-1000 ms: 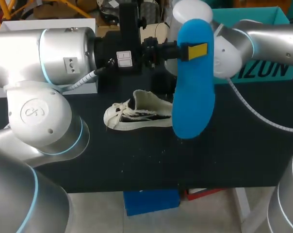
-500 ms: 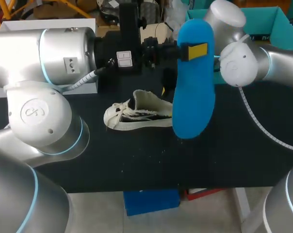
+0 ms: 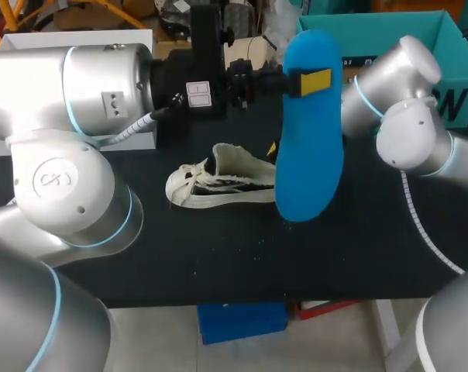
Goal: Take the shoe out of the shoebox, open the shoe tongue, remove and reinsert the insole, then place the shoe into the shoebox
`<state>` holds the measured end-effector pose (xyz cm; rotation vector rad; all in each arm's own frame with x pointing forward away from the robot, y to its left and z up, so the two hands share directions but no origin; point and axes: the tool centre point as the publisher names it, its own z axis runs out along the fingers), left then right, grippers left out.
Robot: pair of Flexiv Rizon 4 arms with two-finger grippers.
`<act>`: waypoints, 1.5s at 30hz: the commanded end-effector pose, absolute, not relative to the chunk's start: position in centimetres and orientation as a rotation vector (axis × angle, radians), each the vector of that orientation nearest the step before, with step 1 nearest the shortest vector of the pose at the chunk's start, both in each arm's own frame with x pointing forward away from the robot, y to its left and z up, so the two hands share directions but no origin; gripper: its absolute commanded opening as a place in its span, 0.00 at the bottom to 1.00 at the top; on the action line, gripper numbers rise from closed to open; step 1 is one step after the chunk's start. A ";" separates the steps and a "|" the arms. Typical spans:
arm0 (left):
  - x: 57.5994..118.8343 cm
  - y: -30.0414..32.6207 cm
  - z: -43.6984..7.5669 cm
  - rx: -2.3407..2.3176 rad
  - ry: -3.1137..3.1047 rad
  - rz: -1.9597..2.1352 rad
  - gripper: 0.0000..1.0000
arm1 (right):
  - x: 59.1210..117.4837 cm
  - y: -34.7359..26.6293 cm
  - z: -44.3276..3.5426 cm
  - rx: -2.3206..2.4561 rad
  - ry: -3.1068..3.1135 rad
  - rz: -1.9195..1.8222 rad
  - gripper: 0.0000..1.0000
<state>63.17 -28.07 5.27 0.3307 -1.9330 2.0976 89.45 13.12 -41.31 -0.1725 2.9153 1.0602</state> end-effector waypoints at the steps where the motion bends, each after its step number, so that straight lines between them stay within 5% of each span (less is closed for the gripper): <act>1: 63.0 -28.2 5.3 0.337 -1.936 2.097 0.00 | 89.7 13.0 -42.4 -0.170 2.833 1.283 1.00; 24: 63.0 -28.2 5.3 0.337 -1.936 2.097 0.00 | 89.6 12.4 -43.2 -0.183 2.854 1.369 1.00; 45: 63.0 -28.2 5.3 0.337 -1.936 2.097 0.00 | 91.4 14.0 -36.9 -0.215 3.108 0.200 1.00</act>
